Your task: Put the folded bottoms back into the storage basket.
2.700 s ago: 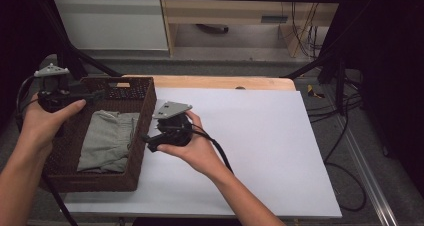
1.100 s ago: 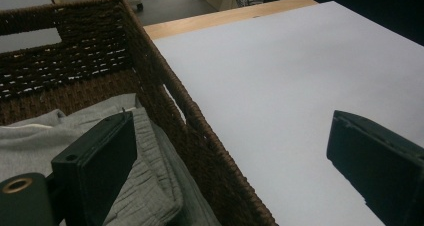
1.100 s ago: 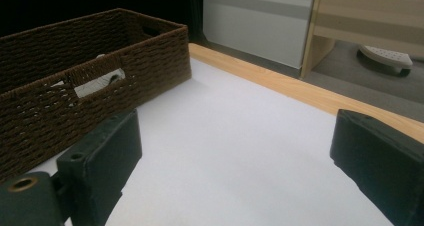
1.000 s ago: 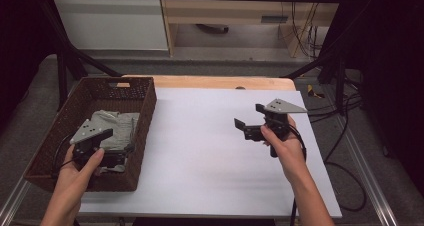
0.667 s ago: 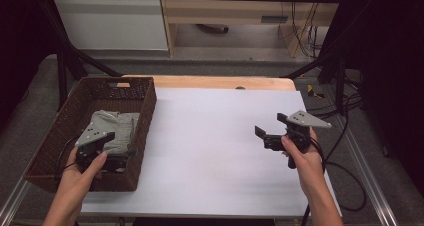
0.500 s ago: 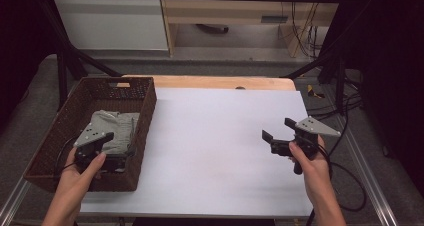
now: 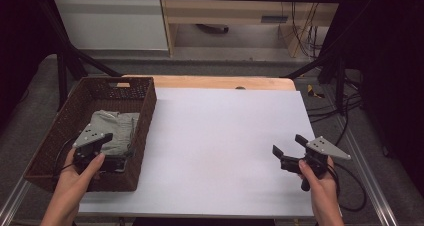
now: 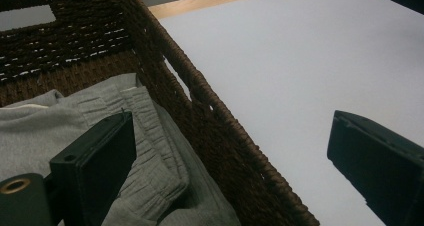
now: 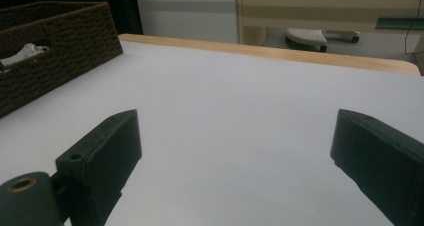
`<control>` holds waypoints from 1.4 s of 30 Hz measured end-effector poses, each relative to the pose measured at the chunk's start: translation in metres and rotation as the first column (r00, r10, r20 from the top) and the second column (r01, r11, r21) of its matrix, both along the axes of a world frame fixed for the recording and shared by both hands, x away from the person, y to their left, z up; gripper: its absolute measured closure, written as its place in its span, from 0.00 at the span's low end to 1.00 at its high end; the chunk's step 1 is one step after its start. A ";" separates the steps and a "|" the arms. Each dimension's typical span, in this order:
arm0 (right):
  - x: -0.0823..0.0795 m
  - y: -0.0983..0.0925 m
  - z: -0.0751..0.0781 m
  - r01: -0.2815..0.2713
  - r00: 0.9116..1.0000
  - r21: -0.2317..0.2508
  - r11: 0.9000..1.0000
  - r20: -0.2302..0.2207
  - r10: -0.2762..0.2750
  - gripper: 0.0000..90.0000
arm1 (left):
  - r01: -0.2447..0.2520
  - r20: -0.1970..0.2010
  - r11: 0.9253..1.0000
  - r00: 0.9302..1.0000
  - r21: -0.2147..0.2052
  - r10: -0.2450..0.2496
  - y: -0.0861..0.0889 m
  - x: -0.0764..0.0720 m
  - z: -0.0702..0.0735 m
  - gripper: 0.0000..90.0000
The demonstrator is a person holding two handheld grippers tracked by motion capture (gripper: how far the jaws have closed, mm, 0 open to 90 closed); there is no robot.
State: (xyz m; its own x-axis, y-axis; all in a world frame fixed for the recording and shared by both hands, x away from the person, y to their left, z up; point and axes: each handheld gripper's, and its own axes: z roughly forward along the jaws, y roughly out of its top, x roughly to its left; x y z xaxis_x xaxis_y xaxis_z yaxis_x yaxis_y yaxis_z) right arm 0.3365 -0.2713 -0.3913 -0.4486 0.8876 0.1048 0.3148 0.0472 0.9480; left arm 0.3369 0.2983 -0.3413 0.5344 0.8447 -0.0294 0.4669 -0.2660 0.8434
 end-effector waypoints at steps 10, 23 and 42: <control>-0.010 0.001 -0.017 -0.009 1.000 -0.021 1.000 -0.001 0.009 0.06 | -0.013 -0.001 1.000 1.000 -0.013 0.013 0.005 -0.001 -0.001 0.06; -0.014 0.013 -0.037 -0.052 0.998 -0.024 0.998 -0.043 0.051 0.06 | 0.002 0.005 1.000 1.000 0.000 -0.002 0.005 0.000 -0.005 0.06; -0.008 0.034 -0.040 -0.102 0.994 -0.044 0.994 -0.046 0.100 0.06 | 0.035 0.002 0.999 0.999 0.023 -0.035 -0.009 0.000 -0.009 0.07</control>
State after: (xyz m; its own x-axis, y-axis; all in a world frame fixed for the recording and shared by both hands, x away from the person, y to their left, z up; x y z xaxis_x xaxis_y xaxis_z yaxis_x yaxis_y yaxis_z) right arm 0.3287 -0.2371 -0.4317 -0.5324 0.8421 0.0863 0.3469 0.1241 0.9297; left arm 0.3367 0.2891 -0.3499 0.5636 0.8260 -0.0091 0.4551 -0.3013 0.8379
